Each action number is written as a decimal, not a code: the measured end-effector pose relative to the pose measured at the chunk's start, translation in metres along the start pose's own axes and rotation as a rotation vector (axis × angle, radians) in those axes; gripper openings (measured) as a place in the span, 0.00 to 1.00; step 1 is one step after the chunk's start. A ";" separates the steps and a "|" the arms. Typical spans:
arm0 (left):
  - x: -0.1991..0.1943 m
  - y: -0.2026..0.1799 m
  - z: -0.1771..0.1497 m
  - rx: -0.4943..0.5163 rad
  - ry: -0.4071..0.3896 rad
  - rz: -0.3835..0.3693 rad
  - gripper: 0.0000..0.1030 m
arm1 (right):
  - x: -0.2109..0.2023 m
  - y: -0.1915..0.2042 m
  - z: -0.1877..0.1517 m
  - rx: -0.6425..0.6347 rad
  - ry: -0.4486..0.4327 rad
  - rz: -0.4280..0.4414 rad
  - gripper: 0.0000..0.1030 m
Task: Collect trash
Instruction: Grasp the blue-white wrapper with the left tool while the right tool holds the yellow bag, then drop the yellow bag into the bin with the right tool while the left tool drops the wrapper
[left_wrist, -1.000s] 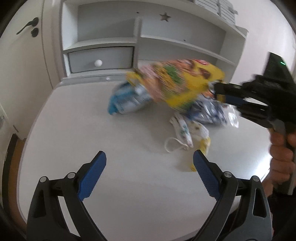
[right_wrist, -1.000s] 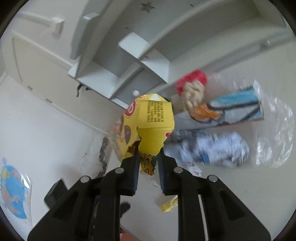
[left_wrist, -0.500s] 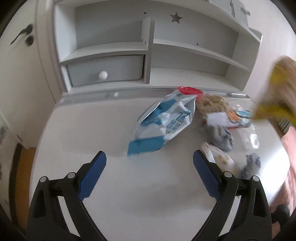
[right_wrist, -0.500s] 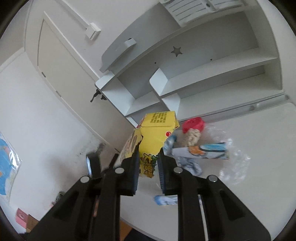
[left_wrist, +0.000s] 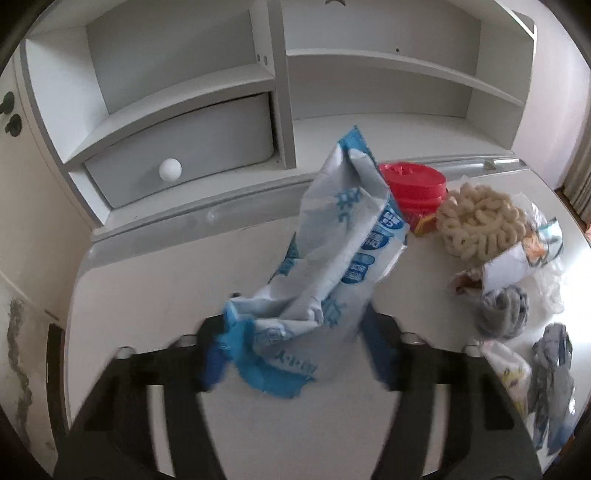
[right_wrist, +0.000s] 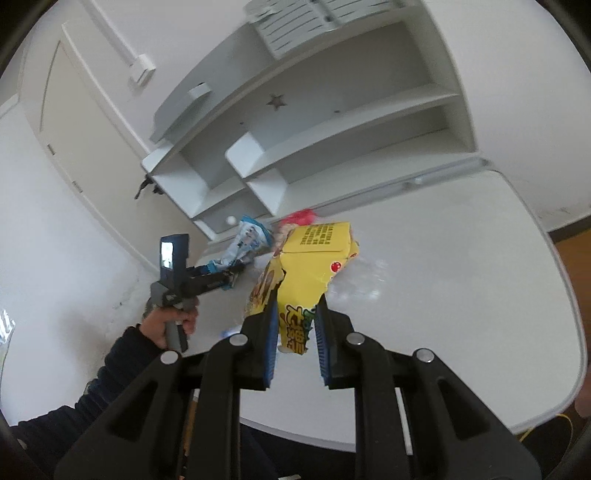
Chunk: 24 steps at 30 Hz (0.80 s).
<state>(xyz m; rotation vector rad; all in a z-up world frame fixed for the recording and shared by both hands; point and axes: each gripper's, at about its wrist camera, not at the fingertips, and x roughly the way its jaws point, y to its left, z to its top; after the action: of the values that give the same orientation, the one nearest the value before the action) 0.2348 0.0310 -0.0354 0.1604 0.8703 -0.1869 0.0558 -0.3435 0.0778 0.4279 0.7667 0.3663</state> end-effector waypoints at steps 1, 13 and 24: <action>-0.002 0.000 0.002 -0.007 -0.001 0.006 0.44 | -0.007 -0.006 -0.002 0.005 -0.008 -0.015 0.18; -0.117 -0.075 0.034 0.034 -0.187 -0.068 0.38 | -0.135 -0.097 -0.057 0.144 -0.177 -0.342 0.18; -0.161 -0.363 -0.022 0.416 -0.218 -0.536 0.38 | -0.224 -0.215 -0.171 0.370 -0.194 -0.778 0.18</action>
<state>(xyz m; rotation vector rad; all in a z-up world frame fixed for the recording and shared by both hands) 0.0338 -0.3015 0.0515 0.2859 0.6324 -0.8733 -0.1834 -0.5905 -0.0082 0.4661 0.7517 -0.5459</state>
